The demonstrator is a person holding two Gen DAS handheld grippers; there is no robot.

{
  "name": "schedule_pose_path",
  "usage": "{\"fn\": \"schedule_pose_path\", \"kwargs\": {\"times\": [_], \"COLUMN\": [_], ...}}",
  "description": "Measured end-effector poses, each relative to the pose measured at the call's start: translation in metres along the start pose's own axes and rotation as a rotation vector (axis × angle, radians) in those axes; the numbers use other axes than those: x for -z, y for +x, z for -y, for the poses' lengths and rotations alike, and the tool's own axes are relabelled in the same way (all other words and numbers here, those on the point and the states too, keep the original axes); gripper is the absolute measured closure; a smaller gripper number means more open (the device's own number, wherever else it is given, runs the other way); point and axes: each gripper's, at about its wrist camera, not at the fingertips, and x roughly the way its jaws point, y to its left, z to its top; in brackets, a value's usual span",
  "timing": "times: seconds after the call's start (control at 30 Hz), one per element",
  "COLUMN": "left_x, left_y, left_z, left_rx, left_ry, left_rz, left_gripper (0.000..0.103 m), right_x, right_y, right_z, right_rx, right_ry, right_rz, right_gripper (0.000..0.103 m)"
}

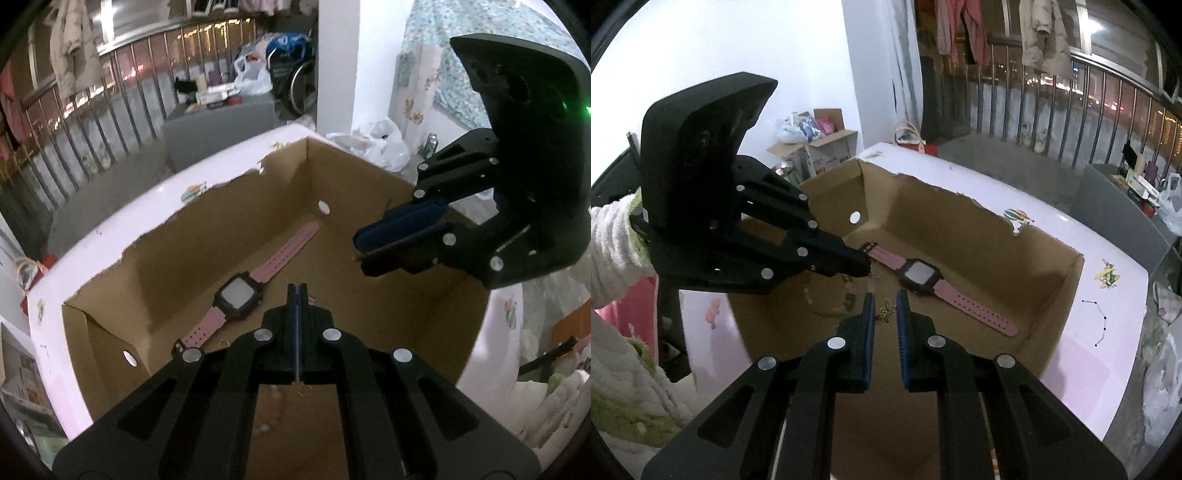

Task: Organize jewelry
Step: 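Lower the charm into the box and open the left gripper, then withdraw both grippers from the box back over the table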

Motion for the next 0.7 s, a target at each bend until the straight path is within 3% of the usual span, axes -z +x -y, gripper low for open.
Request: {"fn": "schedule_pose_path", "kwargs": {"times": [0.1, 0.37, 0.7], "left_x": [-0.001, 0.0004, 0.0008], "left_y": [0.0031, 0.0045, 0.0013], "left_z": [-0.0013, -0.0077, -0.0106], "left_rx": [0.003, -0.004, -0.014], "left_ry": [-0.016, -0.037, -0.054], "left_rz": [-0.021, -0.021, -0.009], "left_gripper": [0.103, 0.086, 0.086], "right_x": [-0.0009, 0.0001, -0.0001], "right_y": [0.006, 0.0044, -0.0016], "right_z": [0.002, 0.0047, 0.0054], "right_rx": [0.0, 0.009, 0.023], "right_ry": [0.006, 0.031, 0.032], "right_rz": [-0.011, 0.004, 0.024], "right_gripper": [0.091, 0.085, 0.079]}}
